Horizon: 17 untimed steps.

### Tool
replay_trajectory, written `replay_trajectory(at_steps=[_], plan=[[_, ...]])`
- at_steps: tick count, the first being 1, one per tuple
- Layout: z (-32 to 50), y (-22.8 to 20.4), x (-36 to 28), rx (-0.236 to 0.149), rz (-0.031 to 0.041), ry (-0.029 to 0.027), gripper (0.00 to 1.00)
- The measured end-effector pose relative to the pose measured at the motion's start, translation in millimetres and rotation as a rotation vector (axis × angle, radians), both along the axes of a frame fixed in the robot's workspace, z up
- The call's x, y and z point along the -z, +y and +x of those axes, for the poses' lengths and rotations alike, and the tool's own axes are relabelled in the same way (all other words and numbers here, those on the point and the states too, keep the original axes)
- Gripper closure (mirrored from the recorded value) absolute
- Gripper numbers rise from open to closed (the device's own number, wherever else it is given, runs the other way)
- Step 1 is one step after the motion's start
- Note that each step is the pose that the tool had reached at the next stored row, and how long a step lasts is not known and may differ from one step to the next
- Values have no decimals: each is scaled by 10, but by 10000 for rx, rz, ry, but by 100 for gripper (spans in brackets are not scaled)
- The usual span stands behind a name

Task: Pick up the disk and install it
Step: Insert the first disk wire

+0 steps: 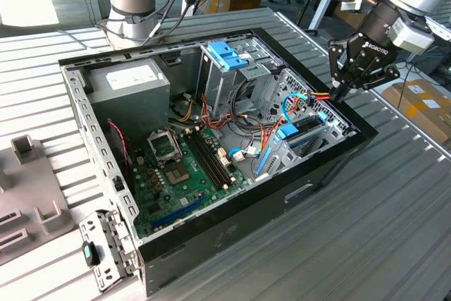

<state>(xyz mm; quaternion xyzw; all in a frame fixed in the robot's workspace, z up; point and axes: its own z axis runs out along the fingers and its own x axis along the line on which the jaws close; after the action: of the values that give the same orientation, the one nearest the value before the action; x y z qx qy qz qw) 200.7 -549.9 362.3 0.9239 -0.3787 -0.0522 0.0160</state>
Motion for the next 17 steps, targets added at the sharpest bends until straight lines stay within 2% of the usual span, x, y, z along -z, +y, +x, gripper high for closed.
replay_trajectory(at_steps=[3, 17], plan=[[0, 0, -6, 0, 6, 1, 81], [0, 0, -138, 0, 21, 0, 81]])
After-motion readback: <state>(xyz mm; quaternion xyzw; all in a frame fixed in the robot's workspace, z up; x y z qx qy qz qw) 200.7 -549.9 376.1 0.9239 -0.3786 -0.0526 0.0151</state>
